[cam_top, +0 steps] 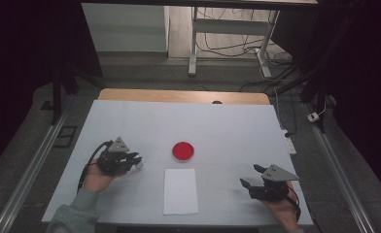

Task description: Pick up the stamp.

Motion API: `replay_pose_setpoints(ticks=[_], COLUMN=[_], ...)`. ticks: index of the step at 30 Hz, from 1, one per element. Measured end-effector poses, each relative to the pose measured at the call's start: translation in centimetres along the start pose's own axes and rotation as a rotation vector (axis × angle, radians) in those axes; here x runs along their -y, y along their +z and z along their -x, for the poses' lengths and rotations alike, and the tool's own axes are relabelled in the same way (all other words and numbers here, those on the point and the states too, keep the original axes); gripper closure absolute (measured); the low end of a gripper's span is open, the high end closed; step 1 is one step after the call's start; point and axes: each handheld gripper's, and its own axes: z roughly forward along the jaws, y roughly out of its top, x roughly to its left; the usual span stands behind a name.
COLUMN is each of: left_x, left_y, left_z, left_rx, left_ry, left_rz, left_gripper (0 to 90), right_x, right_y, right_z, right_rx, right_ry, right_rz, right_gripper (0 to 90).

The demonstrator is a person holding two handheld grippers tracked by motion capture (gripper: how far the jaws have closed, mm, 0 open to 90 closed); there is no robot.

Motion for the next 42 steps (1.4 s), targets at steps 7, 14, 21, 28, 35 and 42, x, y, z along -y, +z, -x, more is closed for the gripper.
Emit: replay_pose_setpoints(ticks=[7, 14, 21, 28, 35, 42], left_x=[-0.2, -0.7, -1.1, -1.6, -2.1, -2.8], left_y=[-0.4, -0.9, -1.5, -2.2, -2.6, -3.1], left_z=[0.2, 0.6, 1.0, 1.3, 1.9, 2.6], left_rx=[0.011, 0.026, 0.030, 0.048, 0.073, 0.085], left_ry=[-0.008, -0.007, -0.008, -0.021, -0.026, -0.015], left_rz=[0.031, 0.061, 0.102, 0.150, 0.185, 0.218], left_gripper=[75.4, 75.4, 75.4, 75.4, 75.4, 75.4], right_x=[0.0, 0.0, 0.0, -0.1, -0.1, -0.2], right_y=[0.0, 0.0, 0.0, -0.1, -0.1, -0.1], right_z=[0.0, 0.0, -0.1, -0.1, -0.1, -0.2], right_rx=[0.001, 0.003, 0.006, 0.011, 0.020, 0.025], right_ry=[-0.005, -0.004, -0.008, -0.010, -0.017, -0.018], right_rz=[0.002, 0.003, 0.005, 0.014, 0.016, 0.023], right_gripper=[26.2, 26.2, 26.2, 26.2, 26.2, 26.2])
